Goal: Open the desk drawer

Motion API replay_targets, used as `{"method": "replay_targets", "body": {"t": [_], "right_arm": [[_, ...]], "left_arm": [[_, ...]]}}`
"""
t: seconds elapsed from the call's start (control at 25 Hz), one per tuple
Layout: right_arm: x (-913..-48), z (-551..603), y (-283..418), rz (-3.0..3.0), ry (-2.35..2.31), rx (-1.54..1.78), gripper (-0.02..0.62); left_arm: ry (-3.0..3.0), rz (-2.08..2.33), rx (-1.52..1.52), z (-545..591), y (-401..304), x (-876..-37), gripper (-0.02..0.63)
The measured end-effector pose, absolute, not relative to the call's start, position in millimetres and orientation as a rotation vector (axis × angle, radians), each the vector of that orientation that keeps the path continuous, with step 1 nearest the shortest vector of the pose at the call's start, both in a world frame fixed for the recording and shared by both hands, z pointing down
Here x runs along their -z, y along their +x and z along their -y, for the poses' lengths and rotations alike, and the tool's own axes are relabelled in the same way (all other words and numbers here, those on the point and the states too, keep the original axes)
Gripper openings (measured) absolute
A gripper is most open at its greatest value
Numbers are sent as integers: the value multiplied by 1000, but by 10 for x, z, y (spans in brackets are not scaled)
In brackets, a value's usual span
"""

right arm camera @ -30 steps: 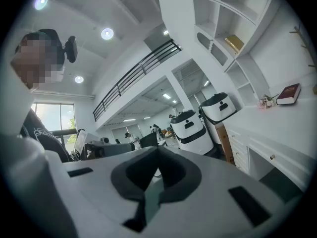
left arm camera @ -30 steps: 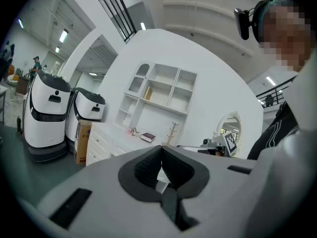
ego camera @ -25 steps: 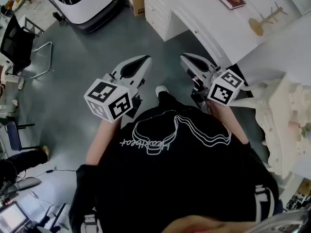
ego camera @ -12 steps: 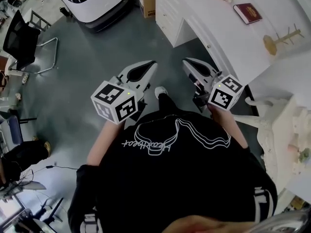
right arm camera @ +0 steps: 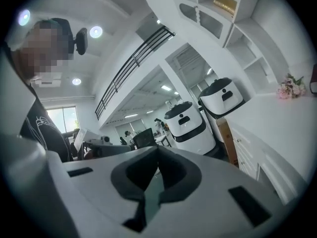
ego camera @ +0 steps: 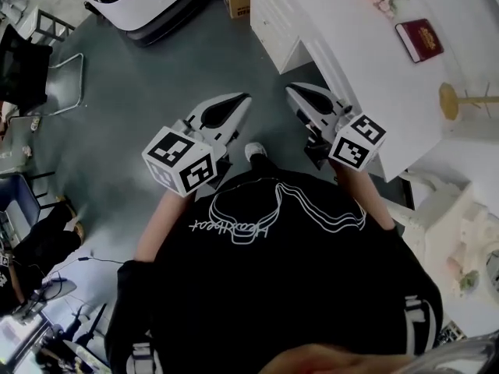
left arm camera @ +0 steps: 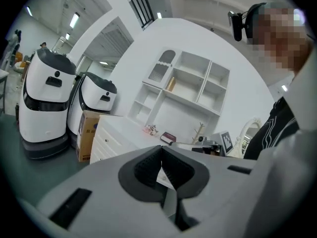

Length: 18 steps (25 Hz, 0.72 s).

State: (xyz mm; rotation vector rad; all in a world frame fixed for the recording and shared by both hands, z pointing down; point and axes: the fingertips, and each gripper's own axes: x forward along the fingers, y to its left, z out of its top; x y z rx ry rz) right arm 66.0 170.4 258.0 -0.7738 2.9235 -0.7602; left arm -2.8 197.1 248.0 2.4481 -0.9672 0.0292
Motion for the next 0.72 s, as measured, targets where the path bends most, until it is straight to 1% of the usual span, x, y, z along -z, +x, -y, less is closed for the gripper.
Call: {"method": "replay_targets", "body": {"t": [0.16, 0.36, 0.72], "right_arm": [[-2569, -1240, 709, -2941, -764, 766, 5], [-2614, -880, 766, -3004, -827, 692, 5], [-2900, -409, 789, -2964, -907, 798, 5]], "left_arm": [[2438, 989, -74, -1470, 35, -2524, 5], [2453, 1017, -65, -1007, 76, -2505, 5], [2418, 982, -99, -385, 83, -2807, 5]]}}
